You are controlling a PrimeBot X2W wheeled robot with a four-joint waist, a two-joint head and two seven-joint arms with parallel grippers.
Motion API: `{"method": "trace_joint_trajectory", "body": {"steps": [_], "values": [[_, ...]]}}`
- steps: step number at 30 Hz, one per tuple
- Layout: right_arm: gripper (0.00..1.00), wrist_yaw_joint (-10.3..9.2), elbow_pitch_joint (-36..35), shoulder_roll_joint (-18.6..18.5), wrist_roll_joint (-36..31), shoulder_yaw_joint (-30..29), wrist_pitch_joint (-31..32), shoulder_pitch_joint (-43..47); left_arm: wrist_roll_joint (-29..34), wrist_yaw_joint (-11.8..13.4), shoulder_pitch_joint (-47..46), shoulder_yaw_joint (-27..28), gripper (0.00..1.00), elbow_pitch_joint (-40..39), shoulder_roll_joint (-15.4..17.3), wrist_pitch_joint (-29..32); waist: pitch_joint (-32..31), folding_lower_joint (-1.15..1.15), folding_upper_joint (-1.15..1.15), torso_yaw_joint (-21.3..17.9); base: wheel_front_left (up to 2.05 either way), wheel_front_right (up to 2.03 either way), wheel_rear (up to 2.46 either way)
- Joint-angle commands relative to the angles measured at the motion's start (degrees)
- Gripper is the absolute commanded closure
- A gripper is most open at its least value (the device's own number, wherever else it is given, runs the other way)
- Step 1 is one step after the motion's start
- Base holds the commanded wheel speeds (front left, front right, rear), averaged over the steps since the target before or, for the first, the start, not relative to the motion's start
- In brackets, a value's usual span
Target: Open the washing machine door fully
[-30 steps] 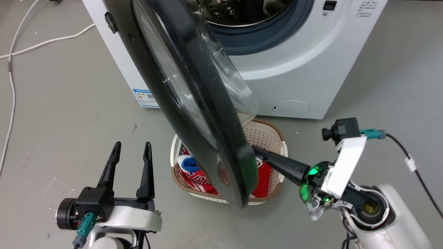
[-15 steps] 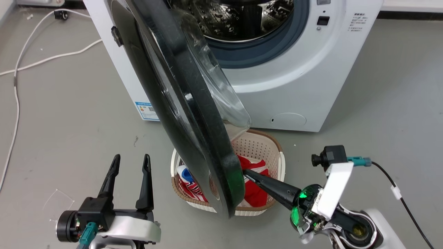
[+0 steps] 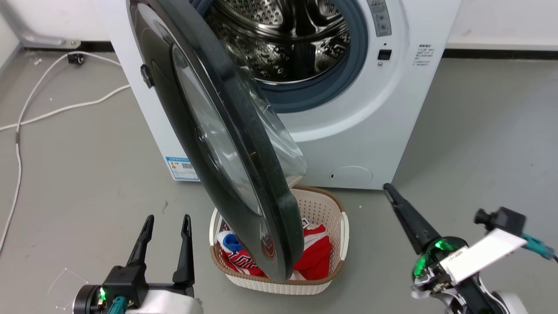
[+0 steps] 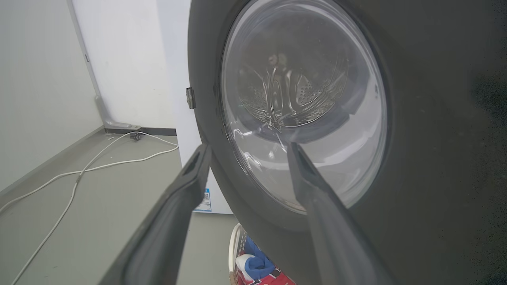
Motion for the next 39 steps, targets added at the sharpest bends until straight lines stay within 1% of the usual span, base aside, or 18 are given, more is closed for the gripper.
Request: {"method": "trace_joint_trajectory", "body": {"steps": [1,4,7,9,11,13,16,18,20,21,22,27,29,30,31,32,39], "values": [[1.0,0.13,-1.26,-0.11,-2.44,-0.05,-2.55,1.53,0.33,0.34,1.1,-0.06,0.0,-0.01,-0.07,-0.15,-1.12,0.01,0.0,-0.3,0.0,0.0,0.0],[1.0,0.13,-3.6,-1.08,-8.66,0.31,-9.94,3.25,0.3,0.53,1.58,-0.19,0.0,-0.32,-0.06,-0.15,-1.7,0.01,0.0,-0.53,0.0,0.0,0.0],[1.0,0.13,-4.22,-2.96,-17.18,1.72,-19.13,4.62,0.18,0.96,2.08,-0.35,0.0,-0.41,-0.06,-0.15,-2.1,0.01,0.0,-0.75,0.0,0.0,0.0],[1.0,0.13,-2.58,-4.23,-24.81,2.23,-26.55,5.11,0.08,1.12,2.2,-0.4,0.0,-0.49,-0.05,-0.15,-2.33,0.01,0.0,-0.92,0.0,0.0,0.0],[1.0,0.13,-0.41,-4.83,-33.63,1.74,-30.45,5.25,0.03,1.08,2.41,-0.55,0.0,-0.56,-0.07,-0.15,-2.53,0.01,0.0,-1.03,0.0,0.0,0.0],[1.0,0.13,1.46,-3.98,-44.02,-0.57,-31.51,5.03,-0.01,1.27,2.65,-0.56,0.0,-0.58,-0.07,-0.15,-2.64,0.01,0.0,-1.18,0.0,0.0,0.0],[1.0,0.13,-0.31,-0.97,-60.42,-6.95,-31.61,4.83,0.01,1.29,2.64,-0.62,0.0,-0.72,-0.06,-0.15,-2.56,0.01,0.0,-1.29,0.0,0.0,0.0],[1.0,0.07,-2.15,0.35,-69.2,-10.03,-31.63,5.76,0.06,1.21,2.49,-0.65,0.0,-0.79,-0.07,-0.15,-2.44,0.01,0.0,-1.25,0.0,0.0,0.0],[1.0,0.07,-3.64,1.03,-76.39,-11.2,-31.65,6.6,-0.02,1.26,2.4,-0.63,0.0,-0.87,-0.05,-0.15,-2.3,0.01,0.0,-1.25,0.0,0.0,0.0],[1.0,0.07,-4.06,1.13,-79.12,-11.32,-31.65,6.96,-0.09,1.32,2.38,-0.6,0.0,-0.93,-0.07,-0.15,-2.21,0.01,0.0,-1.29,0.0,0.0,0.0],[1.0,0.06,-4.28,1.11,-80.49,-11.29,-31.66,7.39,-0.09,1.36,2.38,-0.6,0.0,-0.91,-0.06,-0.15,-2.16,0.01,0.0,-1.36,0.0,0.0,0.0],[1.0,0.06,-3.5,1.07,-82.29,-13.04,-31.67,8.8,-0.02,1.26,2.29,-0.67,0.0,-0.75,-0.06,-0.15,-2.01,0.01,0.0,-1.51,0.0,0.0,0.0],[1.0,0.06,-2.98,1.08,-84.06,-13.39,-31.67,9.22,0.08,1.13,2.17,-0.63,0.0,-0.69,-0.06,-0.15,-1.95,0.01,0.0,-1.5,0.0,0.0,0.0],[0.73,0.06,-2.35,1.09,-83.78,-13.49,-31.67,9.62,0.13,1.11,2.09,-0.64,0.0,-0.67,-0.06,-0.15,-1.91,0.01,0.0,-1.49,0.0,0.0,0.0],[0.17,0.06,-1.85,1.07,-83.36,-13.61,-31.67,9.98,0.17,1.09,2.01,-0.62,0.0,-0.66,-0.06,-0.15,-1.87,0.01,0.0,-1.48,0.0,0.0,0.0],[0.0,0.06,-1.72,1.07,-83.08,-13.72,-31.68,9.96,0.19,1.08,1.93,-0.65,0.0,-0.65,-0.07,-0.15,-1.82,0.01,0.0,-1.47,0.0,0.0,0.0],[0.0,0.06,0.83,1.09,-80.61,-13.86,-31.68,10.75,0.23,1.08,1.79,-0.66,0.0,-0.4,-0.06,-0.15,-1.84,0.01,0.0,-1.44,0.0,0.0,0.0]]}}
